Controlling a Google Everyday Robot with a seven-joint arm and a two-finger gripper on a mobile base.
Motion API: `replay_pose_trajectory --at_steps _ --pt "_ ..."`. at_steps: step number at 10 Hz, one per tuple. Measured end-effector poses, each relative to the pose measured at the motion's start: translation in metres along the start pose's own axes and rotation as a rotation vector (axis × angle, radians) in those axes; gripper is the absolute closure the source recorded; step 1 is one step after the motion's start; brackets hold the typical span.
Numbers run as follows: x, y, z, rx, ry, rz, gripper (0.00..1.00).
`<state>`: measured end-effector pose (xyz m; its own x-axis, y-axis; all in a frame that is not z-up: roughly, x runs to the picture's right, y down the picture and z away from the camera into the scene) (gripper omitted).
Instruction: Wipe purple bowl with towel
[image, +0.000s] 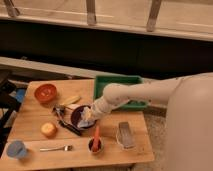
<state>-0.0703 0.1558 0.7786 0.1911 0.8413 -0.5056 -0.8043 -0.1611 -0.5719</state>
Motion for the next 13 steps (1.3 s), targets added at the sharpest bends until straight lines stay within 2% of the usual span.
replay_pose_trajectory --at_steps 2,4,5,7,10,13 --pt "-0.011 -0.024 -0.013 0.028 -0.026 0.041 1.0" --pt "-0.037 -0.039 -0.025 0.04 -0.056 0.051 1.0" --pt "-0.051 -0.039 -0.026 0.036 -0.063 0.036 1.0" --pt "-0.064 -0.033 -0.022 0.023 -0.053 0.003 1.0" --pt "-0.047 -0.009 -0.008 -0.003 -0.012 -0.044 1.0" --pt "0.001 0.017 0.006 -0.011 0.035 -0.068 1.0"
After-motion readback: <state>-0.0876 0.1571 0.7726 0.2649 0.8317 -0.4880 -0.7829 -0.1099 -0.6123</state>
